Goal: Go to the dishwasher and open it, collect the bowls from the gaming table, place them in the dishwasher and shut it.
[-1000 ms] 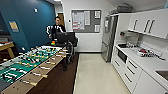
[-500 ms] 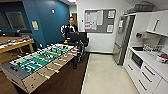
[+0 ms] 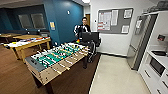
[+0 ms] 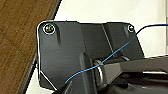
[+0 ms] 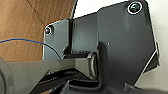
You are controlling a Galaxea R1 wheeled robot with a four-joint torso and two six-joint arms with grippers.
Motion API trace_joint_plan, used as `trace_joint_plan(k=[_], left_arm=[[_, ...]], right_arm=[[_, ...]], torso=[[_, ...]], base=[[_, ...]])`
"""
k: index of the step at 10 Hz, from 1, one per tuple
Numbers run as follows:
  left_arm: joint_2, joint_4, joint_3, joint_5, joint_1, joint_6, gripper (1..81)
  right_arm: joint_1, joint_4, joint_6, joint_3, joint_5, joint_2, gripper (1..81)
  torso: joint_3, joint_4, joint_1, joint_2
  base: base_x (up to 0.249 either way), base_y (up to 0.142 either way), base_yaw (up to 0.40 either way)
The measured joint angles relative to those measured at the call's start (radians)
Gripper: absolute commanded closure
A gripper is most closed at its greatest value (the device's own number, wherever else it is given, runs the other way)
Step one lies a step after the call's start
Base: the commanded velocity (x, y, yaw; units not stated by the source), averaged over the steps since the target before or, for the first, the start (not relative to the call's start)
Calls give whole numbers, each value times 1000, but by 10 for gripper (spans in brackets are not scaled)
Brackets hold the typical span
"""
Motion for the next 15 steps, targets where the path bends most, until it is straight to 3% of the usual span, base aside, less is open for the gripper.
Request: trace_joint_plan(k=[15], left_arm=[[37,0,-67,9,2,0,10]], right_arm=[[0,-11,0,-39,0,25,10]], torso=[[0,0,0,0]], base=[[0,0,369]])
